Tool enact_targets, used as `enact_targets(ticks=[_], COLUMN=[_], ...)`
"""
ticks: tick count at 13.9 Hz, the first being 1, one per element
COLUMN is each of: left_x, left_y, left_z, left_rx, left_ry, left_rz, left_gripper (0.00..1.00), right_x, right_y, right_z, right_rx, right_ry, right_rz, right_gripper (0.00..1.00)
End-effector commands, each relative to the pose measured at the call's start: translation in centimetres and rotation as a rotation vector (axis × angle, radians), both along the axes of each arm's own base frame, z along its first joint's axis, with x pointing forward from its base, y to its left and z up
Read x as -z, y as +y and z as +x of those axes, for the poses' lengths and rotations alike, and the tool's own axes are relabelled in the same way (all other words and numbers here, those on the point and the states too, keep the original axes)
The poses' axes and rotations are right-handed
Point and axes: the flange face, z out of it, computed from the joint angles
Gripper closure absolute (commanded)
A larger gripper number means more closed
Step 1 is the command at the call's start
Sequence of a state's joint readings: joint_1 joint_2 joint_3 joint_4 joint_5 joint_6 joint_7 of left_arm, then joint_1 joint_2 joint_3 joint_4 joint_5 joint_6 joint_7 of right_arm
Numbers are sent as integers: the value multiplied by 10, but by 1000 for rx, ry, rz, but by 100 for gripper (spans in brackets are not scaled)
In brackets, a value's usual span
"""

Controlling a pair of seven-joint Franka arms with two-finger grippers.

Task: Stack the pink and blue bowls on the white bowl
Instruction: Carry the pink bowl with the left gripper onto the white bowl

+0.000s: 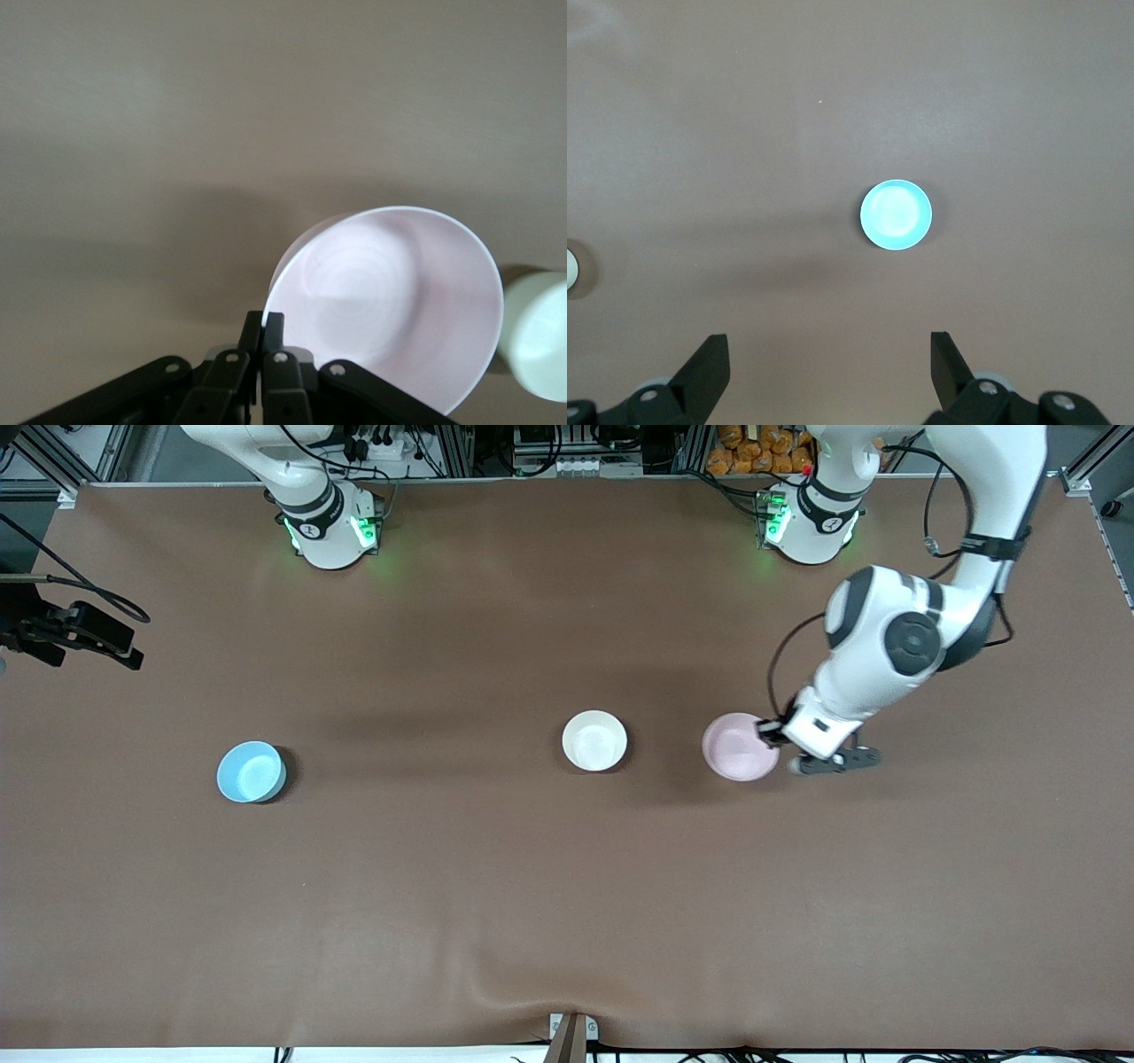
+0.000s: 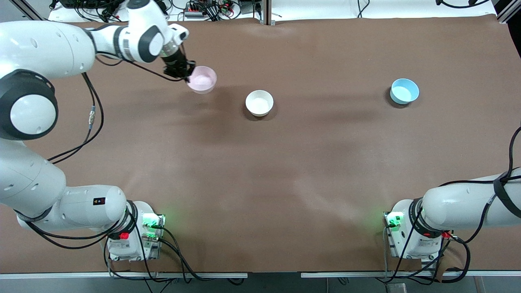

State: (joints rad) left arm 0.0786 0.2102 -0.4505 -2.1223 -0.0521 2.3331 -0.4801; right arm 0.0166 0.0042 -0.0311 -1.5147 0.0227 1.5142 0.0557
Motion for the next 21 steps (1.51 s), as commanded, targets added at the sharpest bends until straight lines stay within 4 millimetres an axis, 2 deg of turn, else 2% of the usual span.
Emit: enact_targets(ticks=[1, 5, 7, 8, 12, 15, 21], left_x=[-4, 5, 11, 16, 44, 60, 74], left_y=[-48, -136, -169, -178, -193, -195, -198], left_z=[-10, -33, -43, -47, -50, -48, -50], left_rx=[-31, -48, -73, -72, -72, -57, -70], left_ry=[37, 77, 85, 78, 55, 31, 26], left_rz=[-35, -61, -67, -76, -121, -100, -91], left_gripper=[100, 100, 100, 100, 100, 100, 100], right_x=[-3, -3, -3, -3, -2, -1, 2], right_y=[-4, -7, -7, -7, -7, -7, -7], right_z=[0, 0, 0, 0, 1, 1, 3], right_rx=[8, 11, 11, 11, 11, 11, 11], right_ry=[0, 0, 0, 0, -2, 0, 3], right_rz=[3, 3, 3, 3, 3, 3, 3], right_gripper=[0, 0, 0, 0, 0, 0, 0])
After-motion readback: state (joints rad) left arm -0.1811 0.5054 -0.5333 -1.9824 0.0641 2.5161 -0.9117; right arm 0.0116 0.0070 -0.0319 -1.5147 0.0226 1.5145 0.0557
